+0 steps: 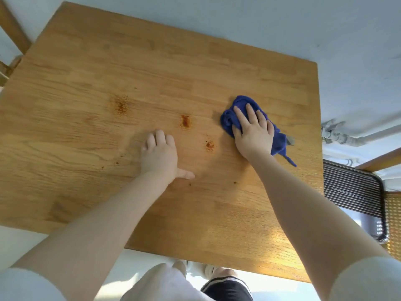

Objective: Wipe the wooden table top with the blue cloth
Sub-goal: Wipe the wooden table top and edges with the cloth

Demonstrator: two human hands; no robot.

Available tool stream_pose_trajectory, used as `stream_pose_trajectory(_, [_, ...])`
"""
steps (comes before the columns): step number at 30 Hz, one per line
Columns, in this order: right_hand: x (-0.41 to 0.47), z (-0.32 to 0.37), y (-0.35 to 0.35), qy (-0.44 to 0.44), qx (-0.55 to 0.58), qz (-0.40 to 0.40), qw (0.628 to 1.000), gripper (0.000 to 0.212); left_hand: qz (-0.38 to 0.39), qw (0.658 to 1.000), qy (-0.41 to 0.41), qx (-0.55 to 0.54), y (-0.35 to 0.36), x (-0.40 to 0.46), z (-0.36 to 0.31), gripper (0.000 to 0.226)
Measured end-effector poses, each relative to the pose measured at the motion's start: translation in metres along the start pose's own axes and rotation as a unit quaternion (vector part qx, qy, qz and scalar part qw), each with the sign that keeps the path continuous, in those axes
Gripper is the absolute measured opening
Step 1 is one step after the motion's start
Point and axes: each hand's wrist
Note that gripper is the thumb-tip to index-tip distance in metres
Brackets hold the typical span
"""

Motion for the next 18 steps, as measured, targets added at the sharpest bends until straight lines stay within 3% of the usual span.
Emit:
stream_pose_trajectory(5, [-0.067,0.013,0.010,-0.128,-0.018,-0.001,0.992,0.054,0.001,0.999,-0.002,-0.033,0.001,-0.008,0.003,0.124])
stream_pose_trajectory(8, [-0.063,0.011,0.009,-0.173,-0.017,0.010,0.985,0.052,-0.005,0.999,-0.003,-0.033,0.000,-0.008,0.002,0.125])
stream_pose_trajectory(15, [-0.007,0.023,-0.003,-0.117,-0.014,0.020,0.993,0.047,0.004,0.997,-0.020,-0.075,0.003,-0.013,0.000,0.127])
stream_pose_trajectory(18, [-0.036,0.026,0.005,-0.180,-0.014,0.020,0.983,0.047,0.001,0.994,-0.031,-0.108,0.002,-0.016,0.001,0.127])
Point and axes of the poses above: each hand's wrist, its own x-axis towards the middle knuckle, its own y-axis out of the palm, z = x × y, and after that the axes turned 8 degrees about -x, right-handed
